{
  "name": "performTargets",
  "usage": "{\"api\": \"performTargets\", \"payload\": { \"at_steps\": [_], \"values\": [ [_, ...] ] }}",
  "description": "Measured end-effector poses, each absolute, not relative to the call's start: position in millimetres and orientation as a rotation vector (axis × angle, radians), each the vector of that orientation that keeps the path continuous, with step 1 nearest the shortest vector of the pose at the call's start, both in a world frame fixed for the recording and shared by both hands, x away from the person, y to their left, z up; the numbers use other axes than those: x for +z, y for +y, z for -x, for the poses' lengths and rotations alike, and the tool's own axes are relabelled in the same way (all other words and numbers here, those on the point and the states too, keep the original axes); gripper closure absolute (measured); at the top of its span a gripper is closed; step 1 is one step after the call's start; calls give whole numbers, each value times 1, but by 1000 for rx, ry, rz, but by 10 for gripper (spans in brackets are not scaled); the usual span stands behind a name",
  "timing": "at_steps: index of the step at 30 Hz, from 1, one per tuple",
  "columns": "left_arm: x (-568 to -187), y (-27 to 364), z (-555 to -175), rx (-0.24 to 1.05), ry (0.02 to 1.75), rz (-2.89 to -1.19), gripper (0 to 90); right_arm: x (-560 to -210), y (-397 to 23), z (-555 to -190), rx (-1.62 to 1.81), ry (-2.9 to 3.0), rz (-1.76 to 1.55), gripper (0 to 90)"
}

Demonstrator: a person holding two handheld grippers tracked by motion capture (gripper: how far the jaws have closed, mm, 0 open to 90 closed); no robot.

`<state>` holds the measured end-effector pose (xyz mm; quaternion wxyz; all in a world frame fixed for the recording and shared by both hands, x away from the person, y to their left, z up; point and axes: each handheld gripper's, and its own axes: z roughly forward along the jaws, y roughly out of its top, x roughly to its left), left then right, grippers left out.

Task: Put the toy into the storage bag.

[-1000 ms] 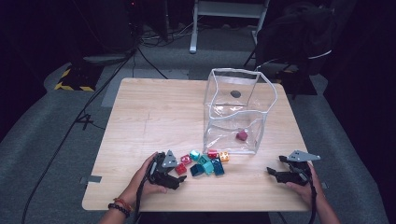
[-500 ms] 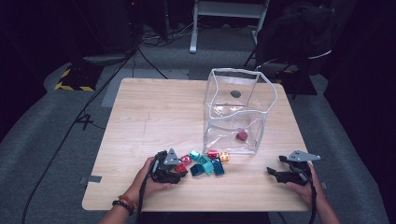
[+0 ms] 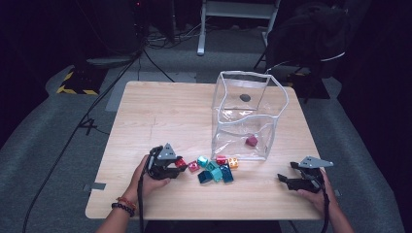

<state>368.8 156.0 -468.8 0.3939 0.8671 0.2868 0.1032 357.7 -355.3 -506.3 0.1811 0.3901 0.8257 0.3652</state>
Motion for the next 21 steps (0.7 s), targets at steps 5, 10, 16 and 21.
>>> {"api": "performTargets", "payload": {
  "at_steps": [5,10,16,21],
  "values": [
    [-450,167,-386,328,759,-2153,589,-506,-355,-358,1032,2332,-1103,205],
    [-442,174,-399,342,783,-2098,588,-506,-355,-358,1032,2332,-1102,205],
    [-427,173,-419,384,810,-2086,589,-506,-355,-358,1031,2332,-1102,205],
    [-414,168,-434,423,829,-2075,588,-506,-355,-358,1031,2332,-1102,205]
  ]
}}
